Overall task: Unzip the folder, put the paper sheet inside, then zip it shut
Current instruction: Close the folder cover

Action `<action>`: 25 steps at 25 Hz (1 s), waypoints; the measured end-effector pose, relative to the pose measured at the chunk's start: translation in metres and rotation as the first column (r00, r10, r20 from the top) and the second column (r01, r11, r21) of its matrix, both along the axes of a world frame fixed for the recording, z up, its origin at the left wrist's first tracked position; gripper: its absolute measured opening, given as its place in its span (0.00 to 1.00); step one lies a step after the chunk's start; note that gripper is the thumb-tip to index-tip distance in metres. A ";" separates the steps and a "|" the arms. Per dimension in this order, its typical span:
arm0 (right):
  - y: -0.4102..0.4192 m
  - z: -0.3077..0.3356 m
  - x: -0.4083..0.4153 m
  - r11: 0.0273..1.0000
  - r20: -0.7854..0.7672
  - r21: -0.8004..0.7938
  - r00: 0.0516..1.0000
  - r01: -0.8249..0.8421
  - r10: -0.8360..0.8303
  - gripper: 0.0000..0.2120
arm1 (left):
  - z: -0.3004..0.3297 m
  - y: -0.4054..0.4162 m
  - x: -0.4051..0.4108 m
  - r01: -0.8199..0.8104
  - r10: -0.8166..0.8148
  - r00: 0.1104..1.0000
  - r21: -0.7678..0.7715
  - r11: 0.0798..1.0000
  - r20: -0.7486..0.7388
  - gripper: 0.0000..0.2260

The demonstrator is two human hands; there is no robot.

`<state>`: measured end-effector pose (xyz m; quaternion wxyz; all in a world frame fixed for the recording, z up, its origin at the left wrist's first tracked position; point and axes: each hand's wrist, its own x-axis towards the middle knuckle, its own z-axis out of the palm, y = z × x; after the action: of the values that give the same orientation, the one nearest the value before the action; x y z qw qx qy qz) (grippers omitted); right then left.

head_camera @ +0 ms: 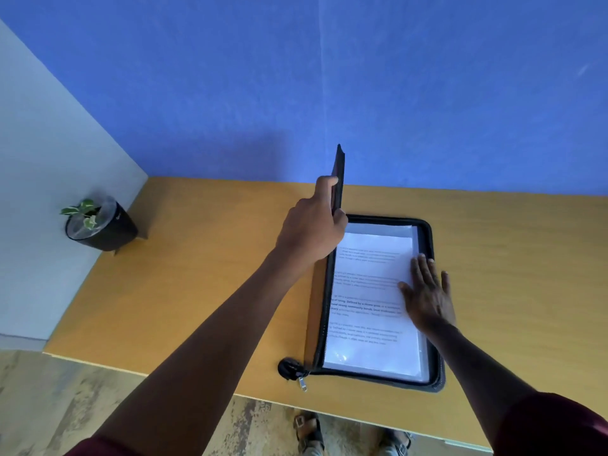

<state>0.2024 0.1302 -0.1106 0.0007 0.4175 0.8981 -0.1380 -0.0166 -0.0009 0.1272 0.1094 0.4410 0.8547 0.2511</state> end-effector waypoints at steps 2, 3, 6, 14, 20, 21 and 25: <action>0.006 0.003 0.012 1.000 -0.015 -0.014 1.000 0.026 -0.026 0.36 | -0.004 0.015 0.016 0.004 -0.001 0.999 -0.052 0.999 0.050 0.18; 0.010 0.005 0.017 0.999 -0.022 -0.028 0.999 0.045 -0.046 0.35 | -0.008 0.022 0.024 0.006 -0.003 0.998 -0.062 0.998 0.061 0.17; 0.024 0.005 0.037 0.993 -0.025 -0.071 0.995 0.095 -0.097 0.31 | -0.019 0.043 0.049 0.002 0.000 1.000 -0.063 0.998 0.029 0.12; 0.052 -0.001 0.077 0.999 0.003 -0.026 0.999 0.044 -0.044 0.32 | -0.053 0.089 0.105 -0.002 -0.008 0.998 -0.170 0.985 -0.060 0.15; 0.060 -0.002 0.090 0.999 0.009 -0.027 1.000 -0.022 0.022 0.31 | -0.084 0.115 0.135 -0.011 -0.032 0.988 -0.269 0.963 -0.154 0.15; 0.061 -0.004 0.090 0.999 0.006 -0.025 1.000 -0.025 0.025 0.31 | -0.090 0.118 0.140 -0.012 -0.036 0.985 -0.280 0.960 -0.168 0.14; 0.062 -0.007 0.091 1.000 -0.020 -0.013 1.000 -0.023 0.023 0.31 | -0.111 0.130 0.155 -0.016 -0.057 0.977 -0.334 0.942 -0.205 0.12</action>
<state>0.2935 0.1921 -0.1177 -0.0040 0.4058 0.9019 -0.1482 0.1385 0.1286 0.0166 0.0936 0.4492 0.8869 0.0531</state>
